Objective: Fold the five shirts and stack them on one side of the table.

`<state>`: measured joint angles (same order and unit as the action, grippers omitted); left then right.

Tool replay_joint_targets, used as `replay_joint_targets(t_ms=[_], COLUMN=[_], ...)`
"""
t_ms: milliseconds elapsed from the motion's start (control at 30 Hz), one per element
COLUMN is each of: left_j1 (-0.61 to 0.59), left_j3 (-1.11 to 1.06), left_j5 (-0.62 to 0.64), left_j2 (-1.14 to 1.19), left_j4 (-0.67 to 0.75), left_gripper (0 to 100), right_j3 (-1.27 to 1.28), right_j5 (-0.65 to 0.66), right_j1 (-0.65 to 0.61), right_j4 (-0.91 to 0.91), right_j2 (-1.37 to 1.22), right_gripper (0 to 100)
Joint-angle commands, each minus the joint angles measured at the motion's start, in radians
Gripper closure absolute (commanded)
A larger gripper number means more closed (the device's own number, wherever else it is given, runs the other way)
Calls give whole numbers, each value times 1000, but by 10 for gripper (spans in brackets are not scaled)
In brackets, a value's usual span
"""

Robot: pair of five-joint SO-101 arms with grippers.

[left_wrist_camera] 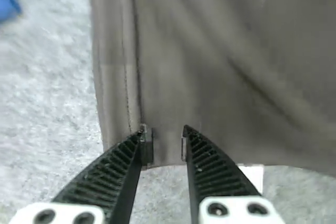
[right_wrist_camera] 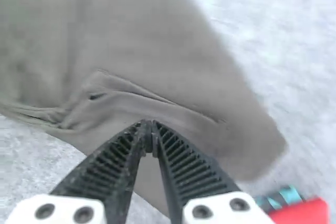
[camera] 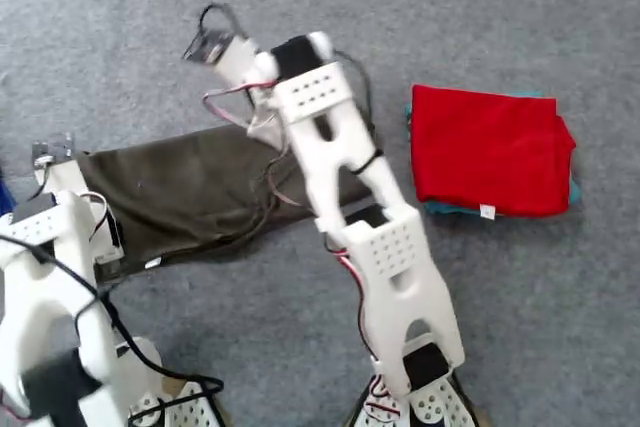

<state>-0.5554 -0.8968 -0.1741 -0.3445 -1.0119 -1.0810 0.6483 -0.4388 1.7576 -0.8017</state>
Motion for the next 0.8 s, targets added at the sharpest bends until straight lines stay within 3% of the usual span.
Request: replay_joint_targets(t_ms=[0, 200, 500, 600, 767], left_j1=[-45, -120, -142, -153, -163], left_j3=[64, 142, 470, 510, 516], left_j5=[-29, -77, -129, -178, -186], left_j2=[58, 98, -49, -44, 46], left_j4=[2, -40, -402, -410, -298], left_gripper=[880, 881, 878, 877, 876], right_j3=[-41, -47, -41, -25, 53], right_j5=[-14, -18, -57, -68, -68], right_j1=[74, 137, 164, 189, 216], right_j4=[8, 8, 8, 8, 8], right_j2=[125, 205, 274, 274, 280], right_gripper=[984, 984, 984, 984, 984])
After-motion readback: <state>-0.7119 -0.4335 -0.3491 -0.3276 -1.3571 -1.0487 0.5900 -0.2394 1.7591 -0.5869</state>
